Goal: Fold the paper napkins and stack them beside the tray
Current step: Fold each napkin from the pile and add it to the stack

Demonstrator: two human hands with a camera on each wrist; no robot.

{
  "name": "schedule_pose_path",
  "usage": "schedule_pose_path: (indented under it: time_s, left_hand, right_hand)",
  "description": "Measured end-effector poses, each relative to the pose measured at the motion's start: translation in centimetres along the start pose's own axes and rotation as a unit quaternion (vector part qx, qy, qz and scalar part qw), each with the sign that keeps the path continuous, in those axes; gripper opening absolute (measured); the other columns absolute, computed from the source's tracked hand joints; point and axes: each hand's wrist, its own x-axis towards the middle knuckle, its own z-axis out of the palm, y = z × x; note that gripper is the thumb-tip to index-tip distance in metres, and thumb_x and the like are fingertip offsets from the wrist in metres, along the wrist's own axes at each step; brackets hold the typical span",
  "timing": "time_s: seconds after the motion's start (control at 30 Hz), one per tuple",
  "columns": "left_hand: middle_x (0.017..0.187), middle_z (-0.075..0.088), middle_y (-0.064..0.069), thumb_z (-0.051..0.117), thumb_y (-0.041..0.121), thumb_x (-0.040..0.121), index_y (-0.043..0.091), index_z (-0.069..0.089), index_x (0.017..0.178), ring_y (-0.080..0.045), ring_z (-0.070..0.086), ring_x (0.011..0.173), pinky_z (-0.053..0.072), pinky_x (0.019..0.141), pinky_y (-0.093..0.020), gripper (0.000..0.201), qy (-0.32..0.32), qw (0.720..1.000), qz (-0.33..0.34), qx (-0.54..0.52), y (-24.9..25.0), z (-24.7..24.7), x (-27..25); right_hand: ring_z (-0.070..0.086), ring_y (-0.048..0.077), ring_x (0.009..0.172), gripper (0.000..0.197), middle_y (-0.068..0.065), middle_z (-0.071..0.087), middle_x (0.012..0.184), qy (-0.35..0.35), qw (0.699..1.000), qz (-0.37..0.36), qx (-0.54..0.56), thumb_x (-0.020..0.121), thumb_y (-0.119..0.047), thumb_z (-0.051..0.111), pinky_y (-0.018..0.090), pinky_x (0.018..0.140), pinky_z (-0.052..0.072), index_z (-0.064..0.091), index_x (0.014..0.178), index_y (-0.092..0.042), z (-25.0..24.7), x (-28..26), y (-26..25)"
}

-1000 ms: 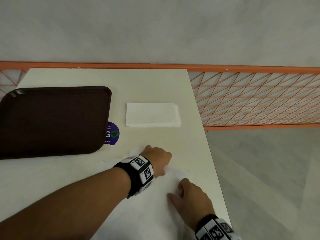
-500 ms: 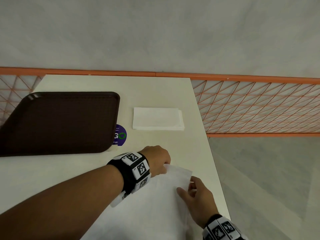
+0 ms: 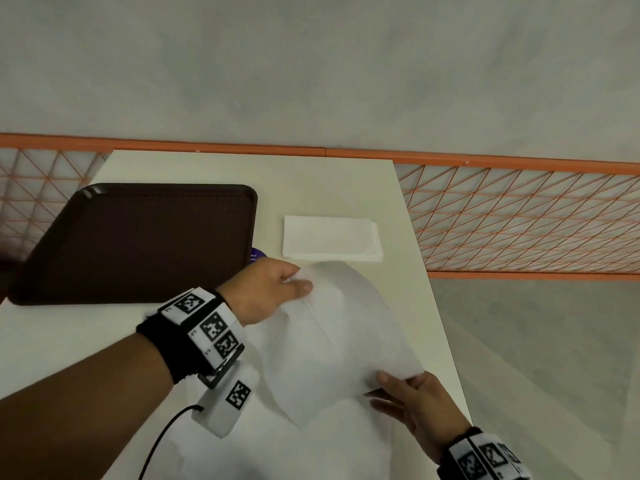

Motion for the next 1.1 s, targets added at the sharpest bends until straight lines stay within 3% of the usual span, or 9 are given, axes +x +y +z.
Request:
schedule_pose_path:
  time_s: [0.13,0.27,0.43,0.53,0.63,0.73,0.8,0.97,1.1]
  left_hand:
    - [0.087,0.074,-0.001,0.061,0.017,0.092,0.010,0.071,0.093,-0.022,0.069,0.085,0.054,0.087,-0.043,0.011,0.098,0.984,-0.067,-0.134,-3.1,0.1,-1.7]
    - [0.100,0.073,0.000,0.056,0.013,0.094,0.022,0.059,0.120,-0.018,0.071,0.090,0.055,0.090,-0.043,0.028,0.156,0.969,-0.128,-0.145,-6.2,1.2,-3.5]
    - [0.097,0.070,-0.016,0.052,0.020,0.096,0.035,0.035,0.143,-0.023,0.066,0.089,0.047,0.069,-0.019,0.052,0.185,0.966,-0.151,-0.093,-8.1,1.6,-5.6]
    - [0.087,0.065,-0.011,0.055,0.024,0.096,0.036,0.048,0.133,-0.017,0.058,0.076,0.046,0.069,-0.025,0.040,0.185,0.967,-0.138,-0.111,-8.6,1.4,-6.3]
    - [0.098,0.068,0.002,0.062,0.020,0.092,0.029,0.063,0.118,-0.014,0.065,0.093,0.050,0.084,-0.028,0.028,0.154,0.969,-0.122,-0.149,-8.7,1.1,-6.6]
    - [0.109,0.070,-0.001,0.070,0.012,0.085,0.028,0.066,0.109,-0.016,0.068,0.100,0.052,0.094,-0.037,0.029,0.113,0.973,-0.116,-0.162,-8.5,1.0,-6.9]
    - [0.111,0.068,0.003,0.071,0.012,0.084,0.029,0.066,0.105,-0.012,0.064,0.103,0.049,0.097,-0.031,0.028,0.118,0.980,-0.108,-0.115,-8.5,1.0,-6.8]
    - [0.101,0.065,0.012,0.070,0.022,0.086,0.031,0.067,0.097,-0.004,0.058,0.095,0.039,0.074,-0.008,0.015,0.152,0.985,-0.082,-0.001,-7.8,0.9,-6.8]
    - [0.094,0.063,0.012,0.070,0.023,0.085,0.030,0.069,0.090,-0.008,0.058,0.084,0.044,0.071,-0.012,0.009,0.180,0.982,-0.055,0.023,-7.5,0.9,-6.9]
  right_hand:
    - [0.056,0.023,0.065,0.019,0.008,0.057,0.071,0.018,0.996,0.008,0.090,0.071,-0.016,0.073,0.042,0.076,0.052,0.056,0.065,-0.015,1.9,0.3,-0.7]
    - [0.066,0.023,0.073,0.004,0.010,0.072,0.086,0.067,0.997,-0.003,0.036,0.089,-0.012,0.066,0.035,0.067,0.054,0.065,0.092,-0.009,3.8,1.3,-1.0]
    - [0.070,0.025,0.079,0.035,0.012,0.074,0.090,0.108,0.991,-0.054,-0.058,0.087,-0.013,0.070,0.046,0.076,0.058,0.055,0.114,-0.031,5.0,2.3,-0.7]
    - [0.069,0.026,0.076,0.038,0.016,0.072,0.085,0.095,0.989,-0.084,-0.079,0.086,-0.005,0.069,0.047,0.074,0.059,0.059,0.113,-0.029,5.4,2.2,-0.7]
    - [0.067,0.022,0.072,0.025,0.012,0.071,0.084,0.080,0.989,-0.092,-0.080,0.085,0.002,0.068,0.039,0.069,0.057,0.067,0.105,-0.013,5.7,1.9,-1.2]
    - [0.070,0.024,0.078,0.024,0.011,0.075,0.089,0.076,0.989,-0.092,-0.091,0.082,0.002,0.071,0.039,0.076,0.057,0.070,0.101,-0.013,5.6,1.9,-1.4]
    - [0.070,0.025,0.081,0.024,0.011,0.075,0.088,0.080,0.986,-0.100,-0.110,0.081,0.001,0.073,0.039,0.079,0.056,0.071,0.099,-0.015,5.3,1.9,-1.6]
    - [0.065,0.013,0.066,0.016,0.001,0.072,0.071,0.087,0.975,-0.124,-0.161,0.080,-0.002,0.074,0.018,0.062,0.050,0.070,0.091,-0.013,5.0,1.5,-2.4]
    - [0.061,0.012,0.067,0.010,0.000,0.070,0.073,0.104,0.960,-0.140,-0.220,0.079,-0.009,0.077,0.019,0.063,0.046,0.071,0.082,-0.016,4.5,1.2,-3.1]
